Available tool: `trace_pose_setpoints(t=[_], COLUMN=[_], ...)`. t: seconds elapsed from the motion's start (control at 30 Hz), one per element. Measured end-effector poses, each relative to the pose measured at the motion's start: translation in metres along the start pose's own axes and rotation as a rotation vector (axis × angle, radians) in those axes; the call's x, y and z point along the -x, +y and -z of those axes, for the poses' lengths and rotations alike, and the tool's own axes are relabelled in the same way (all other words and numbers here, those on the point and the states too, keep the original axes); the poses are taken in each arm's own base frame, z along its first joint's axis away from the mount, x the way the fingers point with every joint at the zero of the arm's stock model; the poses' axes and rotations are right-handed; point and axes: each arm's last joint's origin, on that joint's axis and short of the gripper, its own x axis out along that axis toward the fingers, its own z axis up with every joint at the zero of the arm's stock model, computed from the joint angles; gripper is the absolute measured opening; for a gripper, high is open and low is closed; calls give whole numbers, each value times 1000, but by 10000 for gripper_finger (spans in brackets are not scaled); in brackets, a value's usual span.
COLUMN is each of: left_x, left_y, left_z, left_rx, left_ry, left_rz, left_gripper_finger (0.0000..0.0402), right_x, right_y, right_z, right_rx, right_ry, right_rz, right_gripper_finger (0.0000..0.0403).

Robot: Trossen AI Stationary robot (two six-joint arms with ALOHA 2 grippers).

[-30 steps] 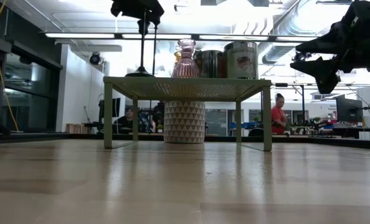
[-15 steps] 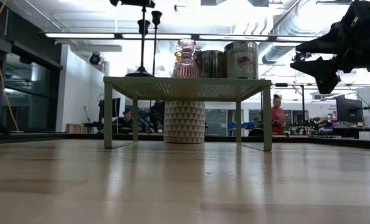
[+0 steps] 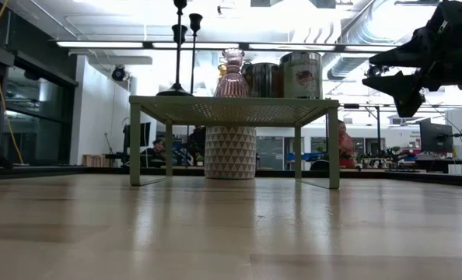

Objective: Pick & Place candle stick holders
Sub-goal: Put the black candle holder on the shelf

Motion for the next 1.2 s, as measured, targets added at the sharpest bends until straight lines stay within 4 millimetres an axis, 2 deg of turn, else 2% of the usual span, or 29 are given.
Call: trace_pose_setpoints(t=[0.13,0.33,0.47,0.73,0.9,1.0,1.07,1.2], left_x=[1,8,23,66,75,78,73,75], left_y=[1,6,16,40,53,57,57,57], left_z=[14,40,69,130,179,194,207,203], left_rx=[0,6,7,18,23,54,46,46], left_ry=[63,-36,-123,-279,-285,-361,-329,-390], left_rz=[36,137,196,340,317,311,321,317], left_gripper_finger=[169,58,9,11,12,12,12,12], right_x=[0,0,0,0,0,0,0,0], right_y=[0,0,0,0,0,0,0,0], right_z=[0,0,0,0,0,0,0,0], right_rx=[0,0,0,0,0,0,0,0], right_ry=[0,0,0,0,0,0,0,3], right_rz=[0,0,0,0,0,0,0,1], right_gripper_finger=[206,206,206,206,206,206,206,206])
